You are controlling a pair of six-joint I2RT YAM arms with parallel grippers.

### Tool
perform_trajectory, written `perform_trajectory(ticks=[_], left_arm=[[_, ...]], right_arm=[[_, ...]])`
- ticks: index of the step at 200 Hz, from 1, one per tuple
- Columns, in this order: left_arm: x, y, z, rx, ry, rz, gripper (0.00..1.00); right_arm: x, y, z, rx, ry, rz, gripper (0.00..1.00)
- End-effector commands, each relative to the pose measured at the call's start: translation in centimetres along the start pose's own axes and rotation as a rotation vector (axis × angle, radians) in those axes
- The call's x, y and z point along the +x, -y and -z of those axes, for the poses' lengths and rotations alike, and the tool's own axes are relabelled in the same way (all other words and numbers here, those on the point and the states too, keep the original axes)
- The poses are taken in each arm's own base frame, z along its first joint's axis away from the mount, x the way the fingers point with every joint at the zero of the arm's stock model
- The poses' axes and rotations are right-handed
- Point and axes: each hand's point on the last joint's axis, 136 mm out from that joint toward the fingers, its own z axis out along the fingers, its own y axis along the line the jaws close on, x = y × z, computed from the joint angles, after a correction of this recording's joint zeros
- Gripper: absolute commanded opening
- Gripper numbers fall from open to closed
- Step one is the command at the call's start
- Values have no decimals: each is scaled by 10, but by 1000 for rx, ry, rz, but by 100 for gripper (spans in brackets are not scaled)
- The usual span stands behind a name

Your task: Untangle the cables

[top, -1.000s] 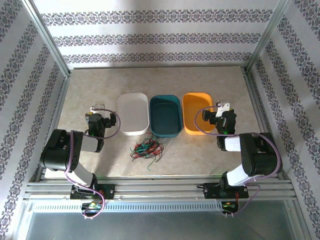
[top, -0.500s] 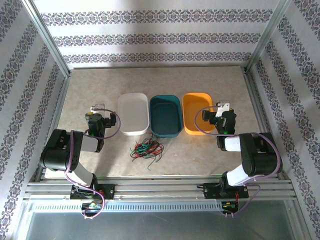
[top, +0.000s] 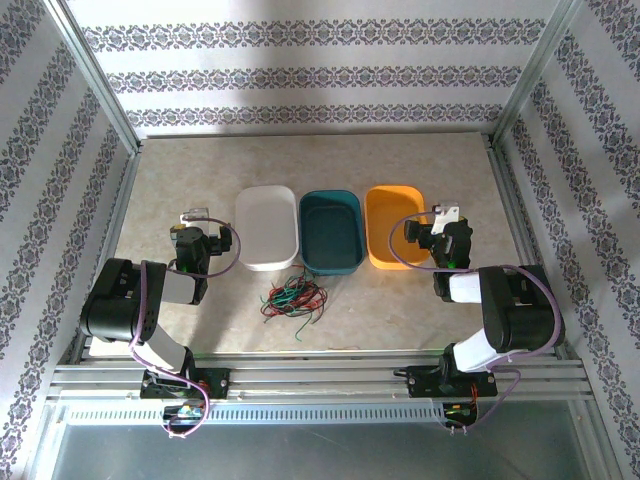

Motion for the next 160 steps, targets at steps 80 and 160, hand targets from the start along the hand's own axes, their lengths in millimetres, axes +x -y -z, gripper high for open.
perform_trajectory(ticks=[80, 160], left_arm=[[-84, -68, 56, -338, 109, 217, 99], [-48, 116, 159, 375, -117, -4, 99]], right_arm=[[-72, -25, 32, 54, -56, 26, 98], [3, -255, 170, -769, -436, 229, 90]])
